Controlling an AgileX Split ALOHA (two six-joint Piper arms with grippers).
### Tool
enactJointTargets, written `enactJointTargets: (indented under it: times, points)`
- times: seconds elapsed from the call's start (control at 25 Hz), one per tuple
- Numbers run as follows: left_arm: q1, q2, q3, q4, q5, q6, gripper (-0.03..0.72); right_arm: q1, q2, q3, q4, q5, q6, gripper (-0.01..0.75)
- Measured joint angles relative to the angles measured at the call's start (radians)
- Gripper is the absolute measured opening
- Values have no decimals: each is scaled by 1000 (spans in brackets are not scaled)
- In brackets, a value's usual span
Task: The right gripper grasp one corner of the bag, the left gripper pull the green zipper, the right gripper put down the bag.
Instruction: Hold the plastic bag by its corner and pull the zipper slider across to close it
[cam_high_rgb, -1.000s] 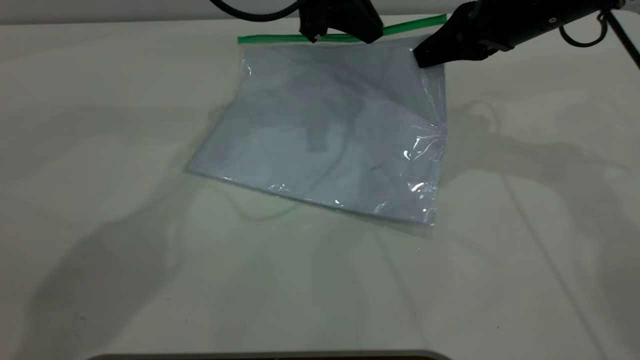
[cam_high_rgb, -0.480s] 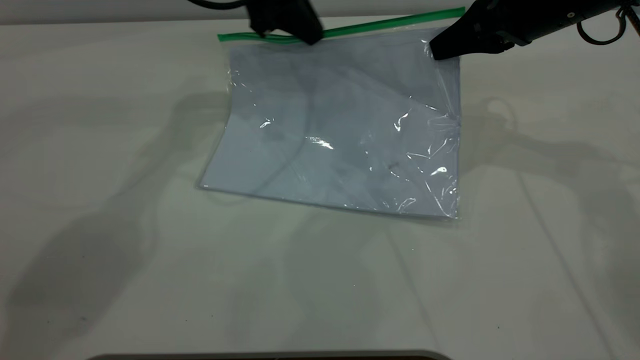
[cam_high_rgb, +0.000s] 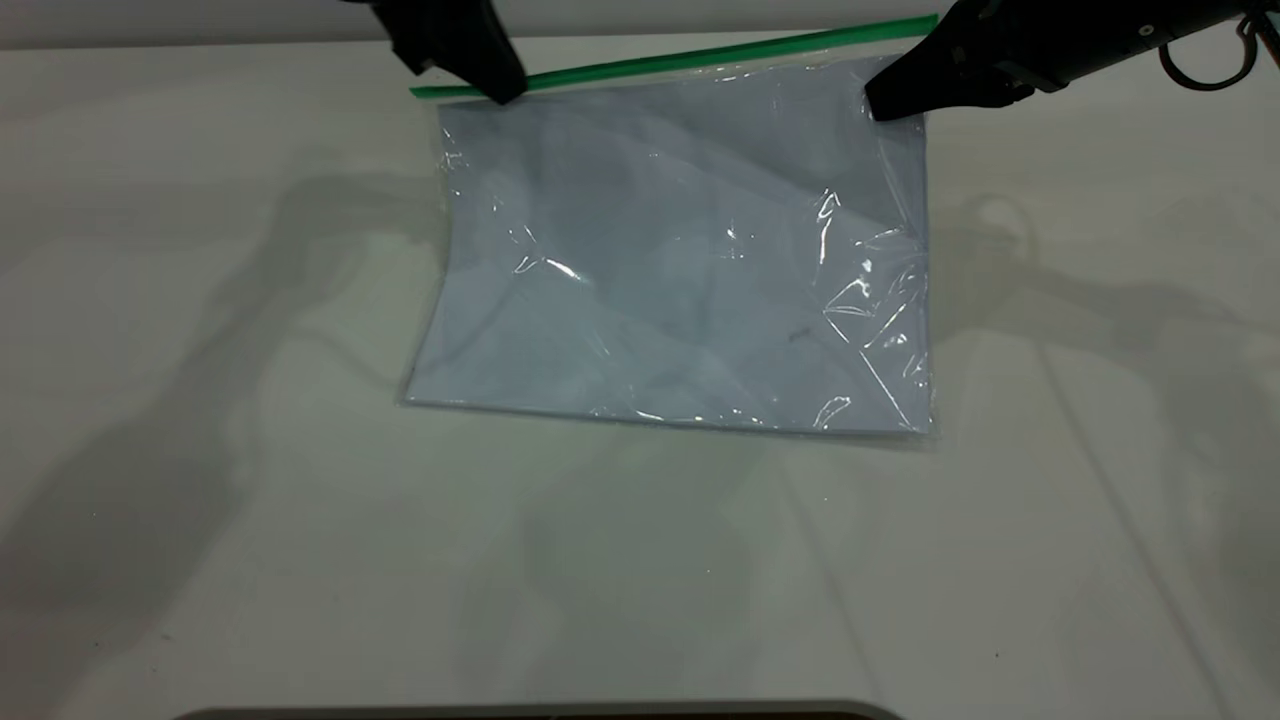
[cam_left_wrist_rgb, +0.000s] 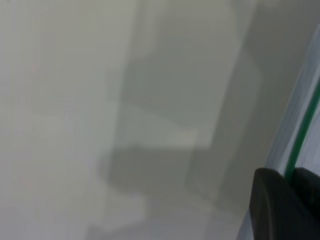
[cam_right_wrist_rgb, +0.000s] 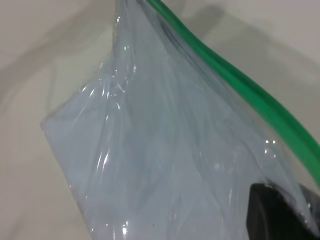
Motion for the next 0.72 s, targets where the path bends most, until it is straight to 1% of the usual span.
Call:
enactJointTargets:
  times: [0.36, 0.56, 0.64, 0.72]
  points:
    - [55, 0, 0, 83, 33, -60, 65, -3, 0, 0, -5, -16, 5, 35]
    - [57, 0, 0, 83, 40, -84, 80, -3, 0, 0, -5, -16, 11, 38]
    - [58, 0, 0, 96, 39, -86, 105, -3, 0, 0, -4, -23, 17, 55]
    - [67, 0, 0, 119, 39, -97, 160, -11, -1, 0, -1, -50, 24, 102]
